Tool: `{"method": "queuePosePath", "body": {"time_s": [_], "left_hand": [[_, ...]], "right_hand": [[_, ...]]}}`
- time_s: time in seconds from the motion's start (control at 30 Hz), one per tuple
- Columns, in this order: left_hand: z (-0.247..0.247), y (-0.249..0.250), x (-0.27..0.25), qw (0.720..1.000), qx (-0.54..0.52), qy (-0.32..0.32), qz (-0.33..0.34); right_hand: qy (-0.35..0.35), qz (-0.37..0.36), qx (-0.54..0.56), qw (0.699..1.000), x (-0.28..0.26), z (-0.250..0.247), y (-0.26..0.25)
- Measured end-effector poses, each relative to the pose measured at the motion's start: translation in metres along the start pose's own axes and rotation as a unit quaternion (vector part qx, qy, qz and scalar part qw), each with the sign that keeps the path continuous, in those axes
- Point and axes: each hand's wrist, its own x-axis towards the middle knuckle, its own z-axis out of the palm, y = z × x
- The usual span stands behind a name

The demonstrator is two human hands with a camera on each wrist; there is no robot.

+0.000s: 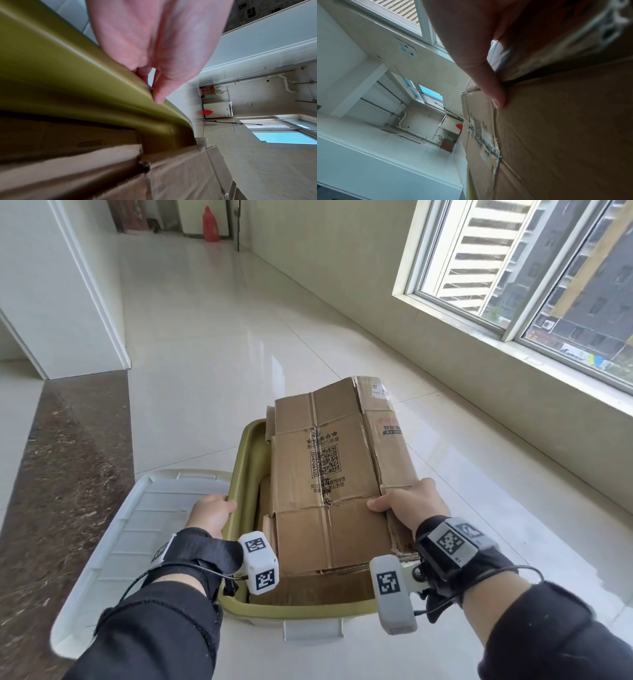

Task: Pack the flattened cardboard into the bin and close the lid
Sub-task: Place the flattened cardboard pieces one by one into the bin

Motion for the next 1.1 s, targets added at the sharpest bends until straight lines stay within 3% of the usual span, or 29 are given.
{"method": "queuePosePath", "body": {"time_s": [0.33, 0.83, 1.0, 1.1], "left_hand": [[0.000, 0.002, -0.003, 0.999, -0.010, -0.033, -0.015], [-0.001, -0.004, -0.008, 0.998, -0.004, -0.062, -0.021], [-0.001, -0.004, -0.005, 0.998, -0.009, -0.062, -0.026], [-0.001, -0.002, -0.006, 0.998, -0.008, -0.060, -0.021]], "right_hand": [[-0.005, 0.013, -0.087, 0.996, -0.018, 0.010, 0.003], [-0.056, 0.054, -0.119, 0.990, -0.009, 0.052, 0.015], [-0.085, 0.068, -0.153, 0.982, -0.007, 0.059, 0.008], [-0.144, 0.035, -0.228, 0.962, -0.006, 0.060, 0.001]]}}
